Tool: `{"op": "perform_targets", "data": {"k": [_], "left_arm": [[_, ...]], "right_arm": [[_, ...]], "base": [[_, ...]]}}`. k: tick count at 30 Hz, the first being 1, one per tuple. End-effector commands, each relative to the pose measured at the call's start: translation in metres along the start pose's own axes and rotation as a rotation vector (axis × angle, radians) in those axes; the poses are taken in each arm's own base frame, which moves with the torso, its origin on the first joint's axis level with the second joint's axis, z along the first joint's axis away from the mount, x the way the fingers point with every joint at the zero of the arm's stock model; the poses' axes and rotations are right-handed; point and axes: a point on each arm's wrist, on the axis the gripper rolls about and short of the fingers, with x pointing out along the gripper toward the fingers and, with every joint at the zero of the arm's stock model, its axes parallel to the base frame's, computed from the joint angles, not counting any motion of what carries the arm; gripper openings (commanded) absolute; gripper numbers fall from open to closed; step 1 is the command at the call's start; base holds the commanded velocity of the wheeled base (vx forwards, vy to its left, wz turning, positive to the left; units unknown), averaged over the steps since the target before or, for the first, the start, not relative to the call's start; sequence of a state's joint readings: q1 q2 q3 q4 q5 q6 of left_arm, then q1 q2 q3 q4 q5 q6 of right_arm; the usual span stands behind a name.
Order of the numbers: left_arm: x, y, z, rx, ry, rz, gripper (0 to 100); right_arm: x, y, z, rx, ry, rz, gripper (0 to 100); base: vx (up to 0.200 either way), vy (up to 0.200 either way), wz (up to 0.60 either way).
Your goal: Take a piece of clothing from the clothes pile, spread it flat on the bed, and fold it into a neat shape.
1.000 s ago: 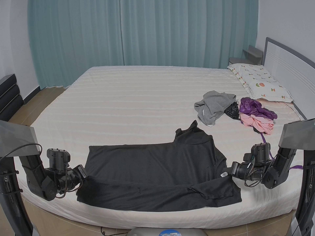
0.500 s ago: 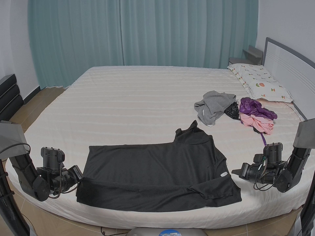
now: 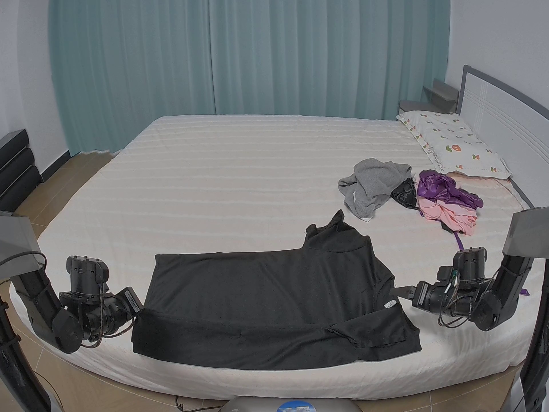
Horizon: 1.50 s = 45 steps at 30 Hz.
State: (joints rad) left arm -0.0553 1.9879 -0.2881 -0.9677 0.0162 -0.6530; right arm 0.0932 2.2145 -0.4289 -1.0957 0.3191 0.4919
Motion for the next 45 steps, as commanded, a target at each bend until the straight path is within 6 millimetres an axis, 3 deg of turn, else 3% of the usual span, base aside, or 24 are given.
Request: {"op": "perform_targets", "data": {"k": [1, 12, 13, 24, 34, 37, 45], "left_arm": [[0.001, 0.000, 0.000, -0.004, 0.000, -0.003, 0], [0.009, 0.001, -0.002, -0.003, 0.017, 0.005, 0], [0.009, 0.001, -0.002, -0.003, 0.018, 0.004, 0], [0.006, 0.004, -0.004, 0.001, 0.021, 0.018, 0], [-0.007, 0.008, -0.003, 0.018, 0.006, 0.022, 0], [-0.014, 0.012, -0.002, 0.008, -0.005, 0.030, 0], [-0.034, 0.019, -0.009, 0.023, -0.001, 0.039, 0]], "right_arm": [[0.030, -0.009, -0.002, -0.042, 0.030, -0.006, 100], [0.042, -0.006, -0.006, -0.194, 0.095, 0.025, 100], [0.042, -0.006, -0.006, -0.196, 0.097, 0.025, 0], [0.027, -0.008, -0.004, -0.175, 0.083, 0.018, 0], [-0.021, 0.004, -0.007, -0.123, 0.067, 0.048, 0], [-0.043, 0.009, -0.015, -0.118, 0.089, 0.086, 0], [-0.076, 0.015, -0.029, -0.126, 0.077, 0.109, 0]], "base": [[0.000, 0.000, 0.00], [0.000, 0.000, 0.00], [0.000, 0.000, 0.00], [0.000, 0.000, 0.00], [0.000, 0.000, 0.00], [0.000, 0.000, 0.00], [0.000, 0.000, 0.00]]}}
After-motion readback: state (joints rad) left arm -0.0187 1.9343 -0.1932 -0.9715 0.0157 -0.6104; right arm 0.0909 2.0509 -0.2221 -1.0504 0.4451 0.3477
